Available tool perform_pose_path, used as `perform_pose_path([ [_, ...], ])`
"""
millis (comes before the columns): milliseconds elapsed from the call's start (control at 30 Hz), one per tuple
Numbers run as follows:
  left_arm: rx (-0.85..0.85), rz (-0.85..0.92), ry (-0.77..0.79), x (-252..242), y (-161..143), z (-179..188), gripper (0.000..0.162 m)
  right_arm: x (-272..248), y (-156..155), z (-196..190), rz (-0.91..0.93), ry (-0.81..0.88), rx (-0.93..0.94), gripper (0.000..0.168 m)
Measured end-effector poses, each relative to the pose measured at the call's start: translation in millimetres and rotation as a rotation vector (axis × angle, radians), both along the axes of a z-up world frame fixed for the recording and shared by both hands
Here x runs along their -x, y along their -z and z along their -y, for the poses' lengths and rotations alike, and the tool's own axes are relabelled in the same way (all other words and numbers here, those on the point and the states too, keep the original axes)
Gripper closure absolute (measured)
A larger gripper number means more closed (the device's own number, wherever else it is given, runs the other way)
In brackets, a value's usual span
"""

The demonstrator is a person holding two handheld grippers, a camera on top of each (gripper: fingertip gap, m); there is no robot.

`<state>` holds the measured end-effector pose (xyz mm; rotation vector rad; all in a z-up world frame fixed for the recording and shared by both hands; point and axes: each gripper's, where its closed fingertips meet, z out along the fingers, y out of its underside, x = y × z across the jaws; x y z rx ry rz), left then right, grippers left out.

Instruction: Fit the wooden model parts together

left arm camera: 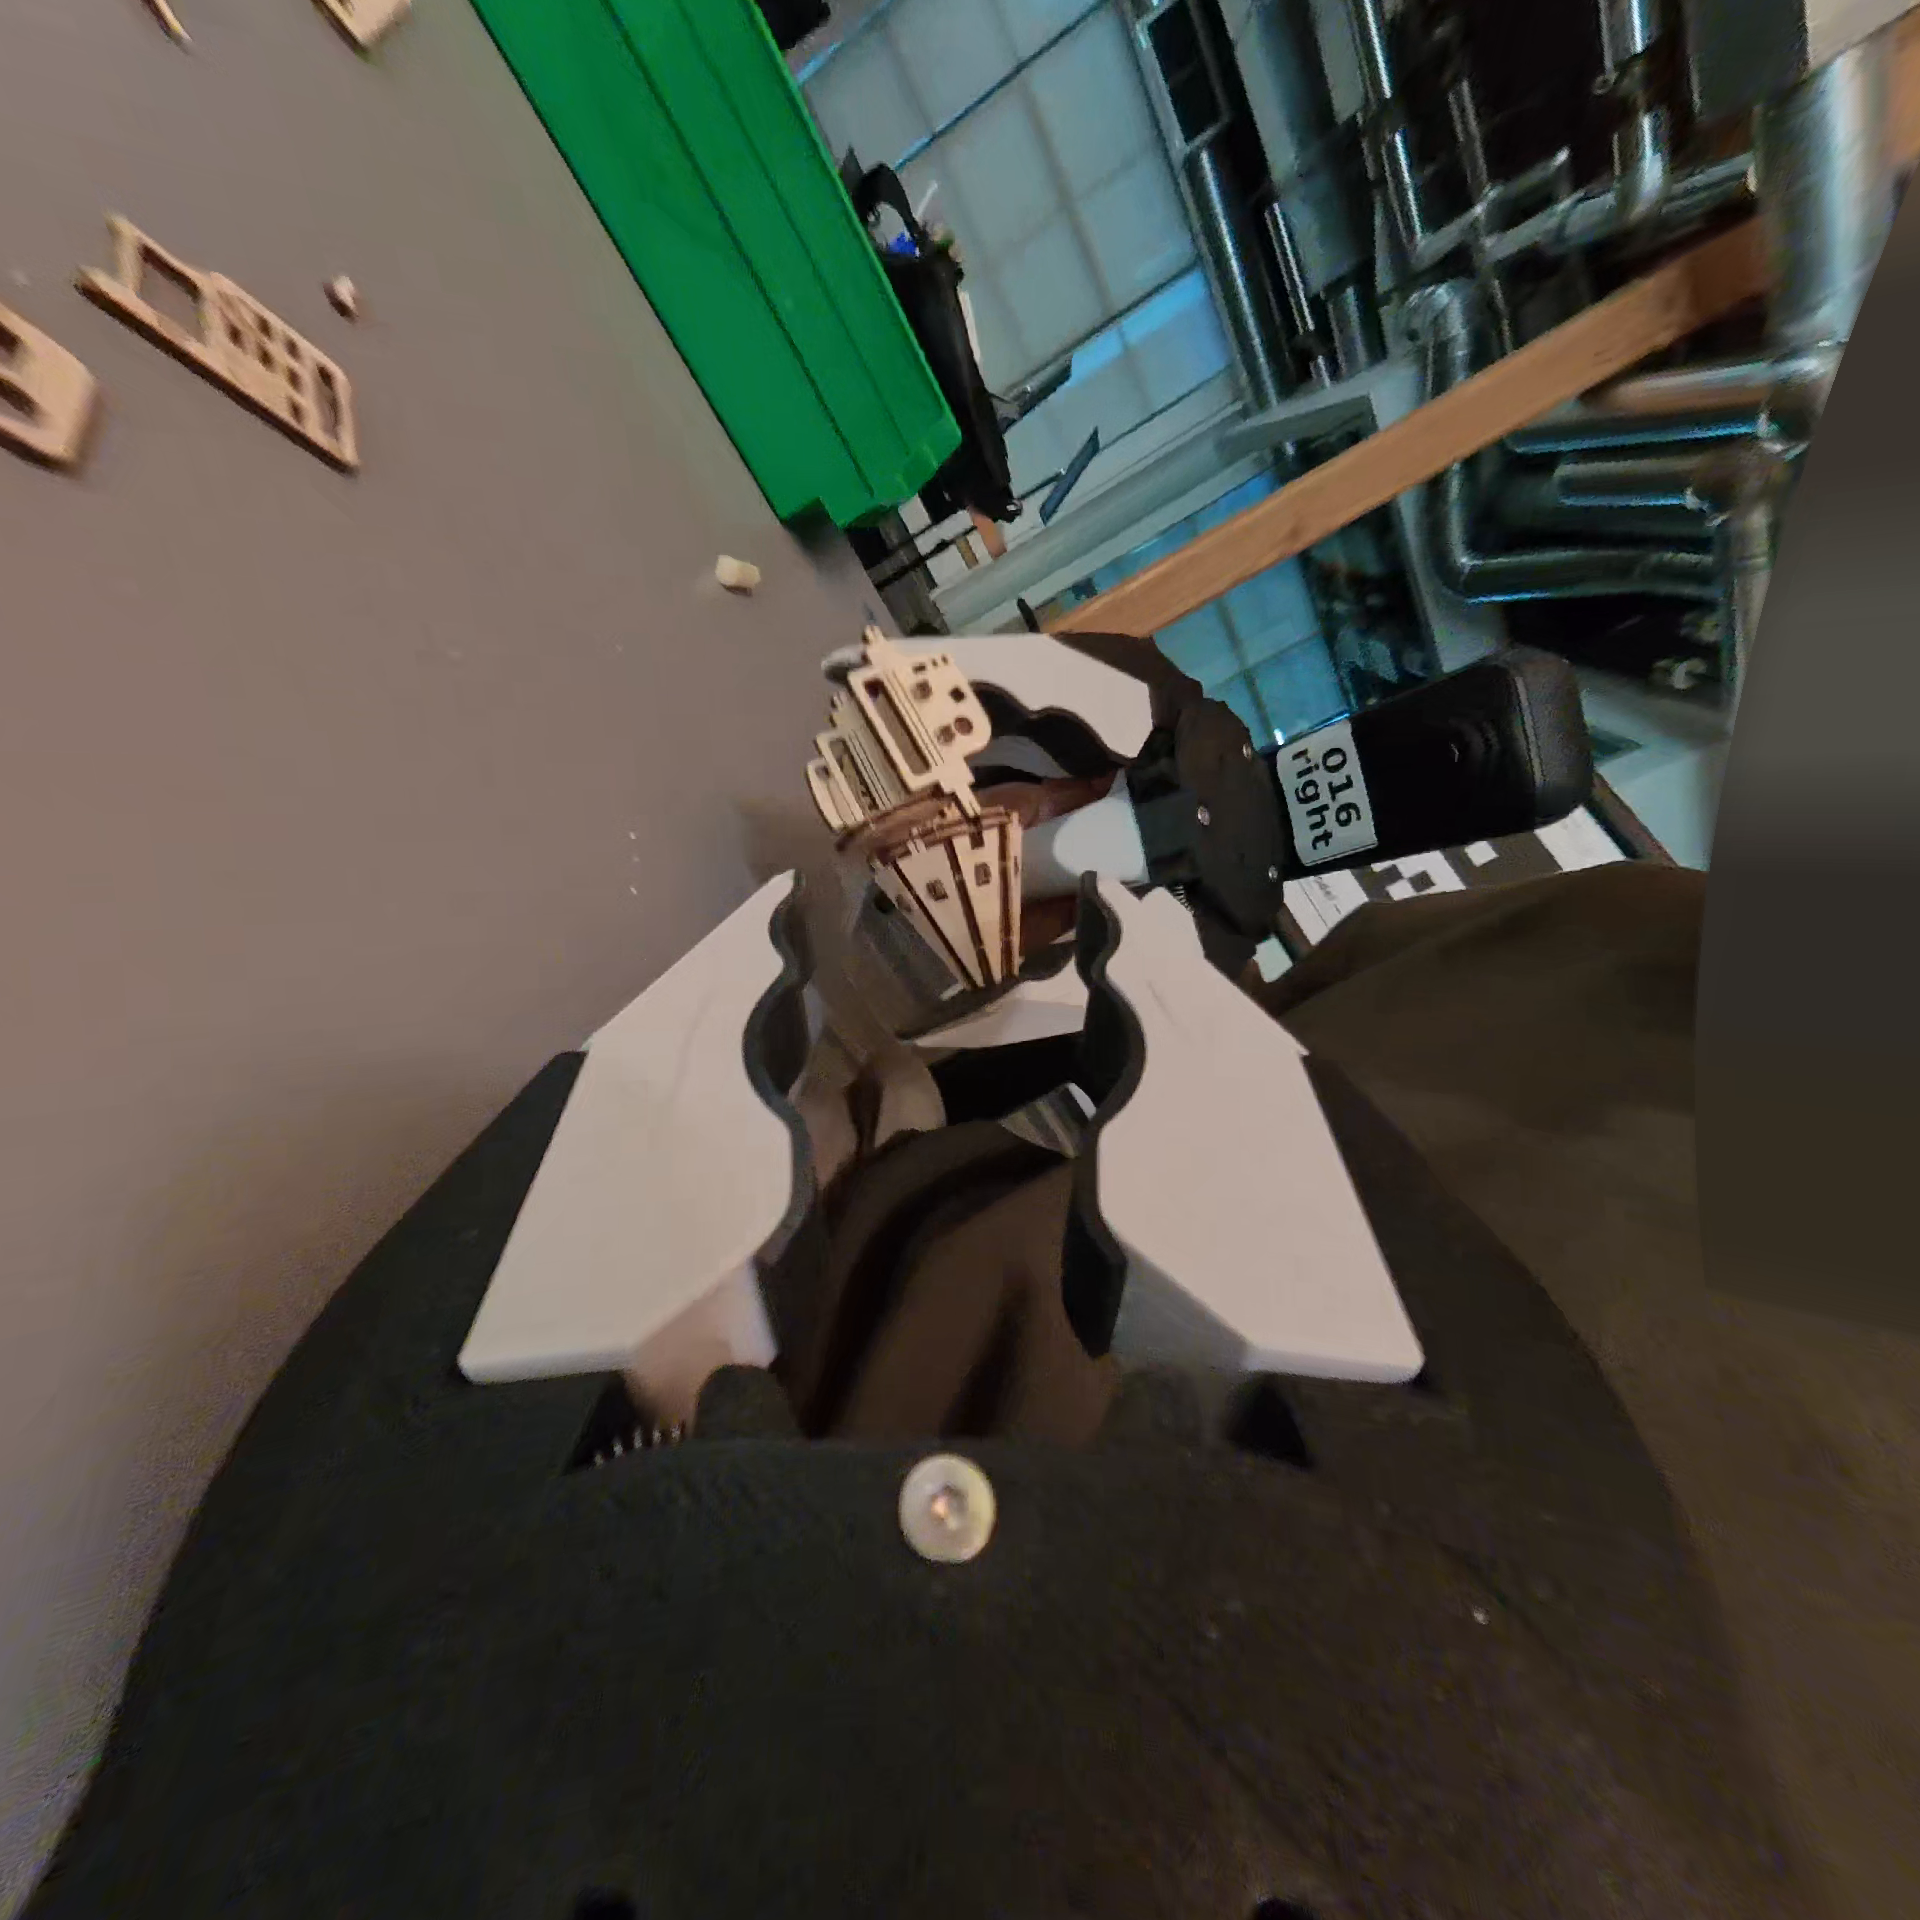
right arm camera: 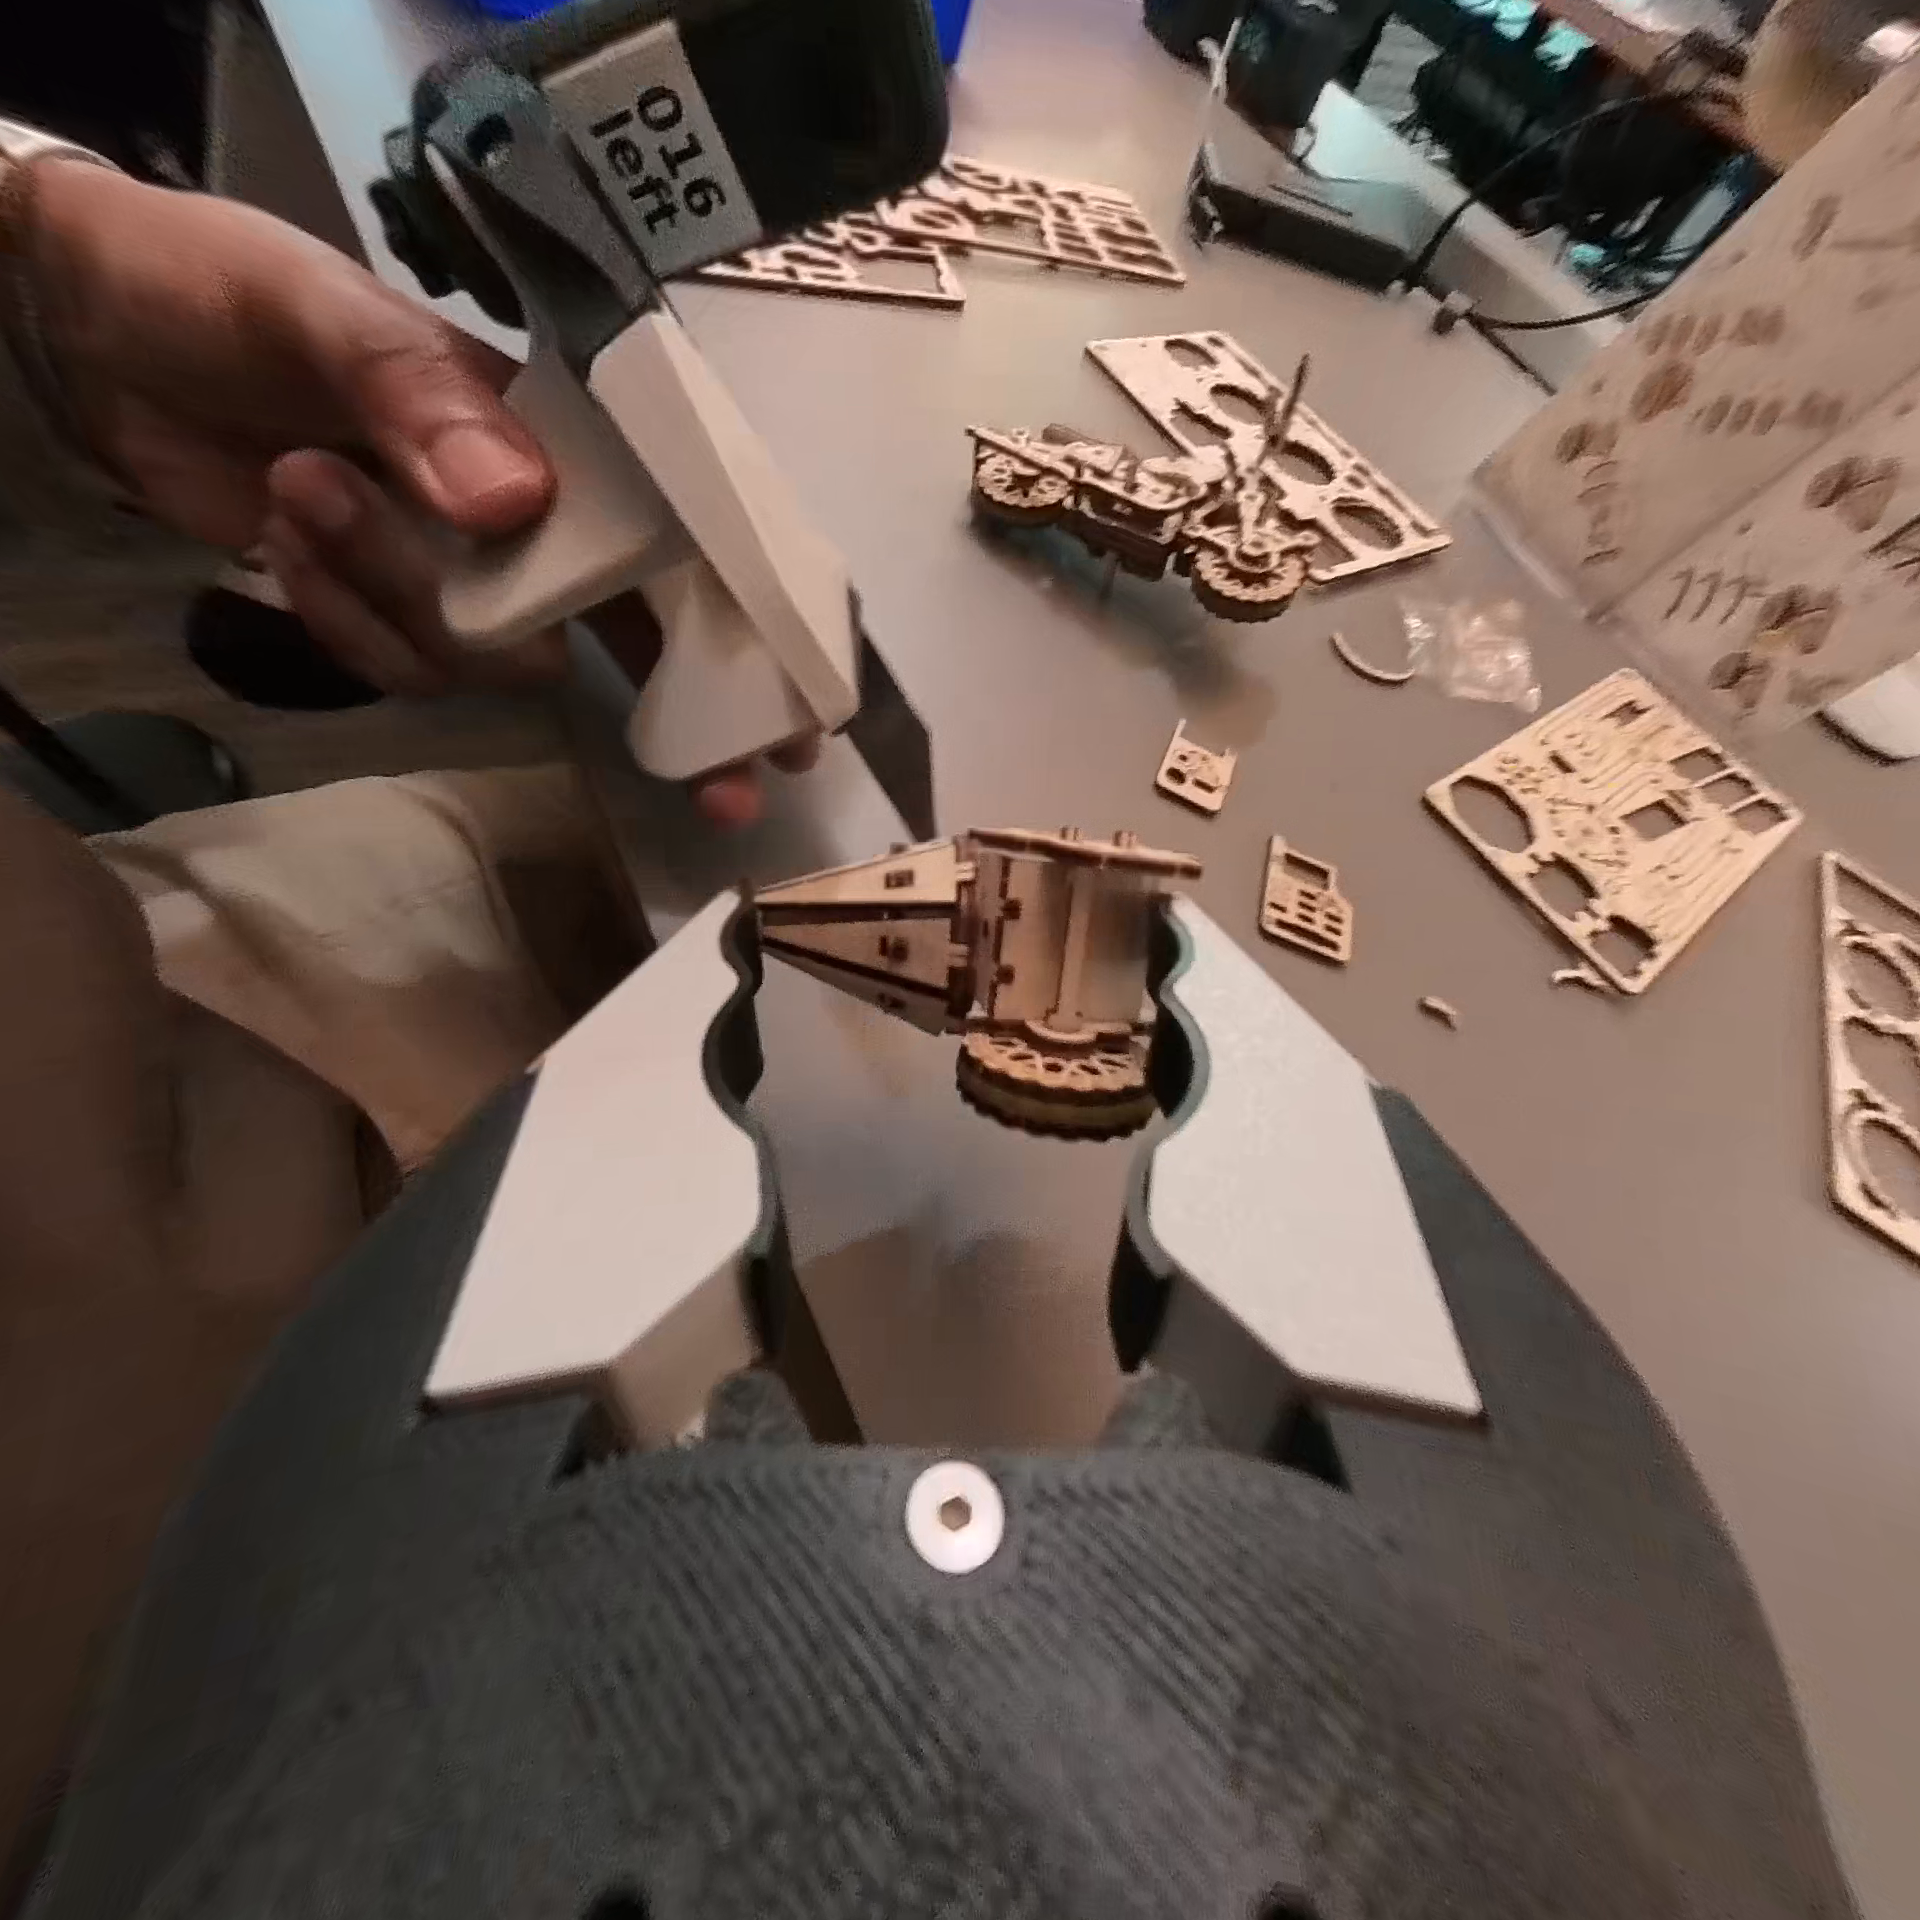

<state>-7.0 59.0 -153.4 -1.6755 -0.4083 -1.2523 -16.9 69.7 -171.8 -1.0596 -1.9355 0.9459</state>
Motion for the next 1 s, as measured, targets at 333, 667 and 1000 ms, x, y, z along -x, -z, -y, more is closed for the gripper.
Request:
perform_pose_path([
  [333, 0.128, -0.19, -0.041, -25.6, 18.5, -12.0, 0.131, 3.0, 4.9, 4.5, -0.02, 0.006, -0.118, 0.094],
  [667, 0.152, -0.17, -0.046, -24.1, 23.7, -10.7, 0.133, 2.4, 18.1, 4.1, 0.062, -0.006, -0.03, 0.083],
  [1000, 0.189, -0.238, -0.069, -21.1, 32.5, -12.5, 0.133, 1.8, 27.1, -3.2, 0.12, 0.038, -0.015, 0.096],
])
